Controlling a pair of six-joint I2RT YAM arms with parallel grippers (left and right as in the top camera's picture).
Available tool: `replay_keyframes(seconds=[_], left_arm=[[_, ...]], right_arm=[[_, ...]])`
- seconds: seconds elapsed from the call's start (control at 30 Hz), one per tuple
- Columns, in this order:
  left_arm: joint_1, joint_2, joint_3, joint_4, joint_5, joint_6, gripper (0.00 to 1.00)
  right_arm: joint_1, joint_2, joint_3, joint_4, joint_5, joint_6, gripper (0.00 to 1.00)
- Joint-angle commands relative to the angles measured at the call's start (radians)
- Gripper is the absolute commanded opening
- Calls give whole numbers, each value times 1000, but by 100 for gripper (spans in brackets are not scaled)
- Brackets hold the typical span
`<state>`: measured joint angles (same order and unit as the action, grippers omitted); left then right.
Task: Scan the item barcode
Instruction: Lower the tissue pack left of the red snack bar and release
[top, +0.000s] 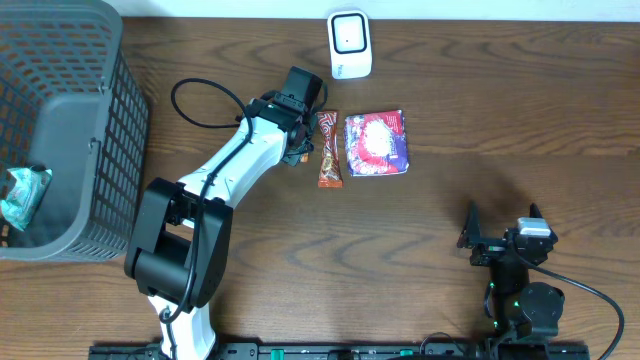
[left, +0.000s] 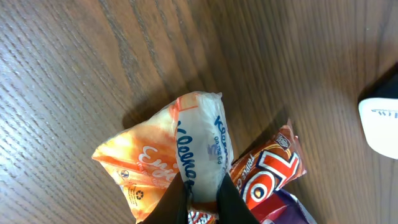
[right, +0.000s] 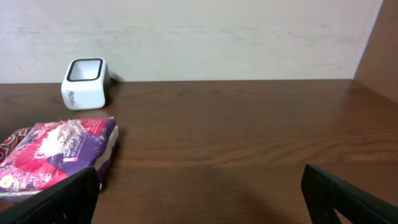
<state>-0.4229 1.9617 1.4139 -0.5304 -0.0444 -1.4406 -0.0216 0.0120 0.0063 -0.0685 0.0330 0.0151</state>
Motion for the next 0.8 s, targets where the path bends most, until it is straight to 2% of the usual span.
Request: replay_keyframes(seconds=[0.0,0.33,0.4,0.53,0.67,0.77], left_arm=[[0,-6,8,13,-16,-13,8],[0,-6,8,19,37,-12,9],[0,-6,8,19,37,-12,22],[1,-6,8,25,37,-8,33],[2,-14,11,66,37,63,35],[2,-42,17,69,37,68,35]], right_arm=[[8,-5,-1,-3,-2,10,99],[8,-5,-1,-3,-2,10,99],[8,-5,-1,-3,-2,10,99],[8,-5,-1,-3,-2,10,99],[8,-5,-1,-3,-2,10,99],[8,-5,-1,-3,-2,10,99]])
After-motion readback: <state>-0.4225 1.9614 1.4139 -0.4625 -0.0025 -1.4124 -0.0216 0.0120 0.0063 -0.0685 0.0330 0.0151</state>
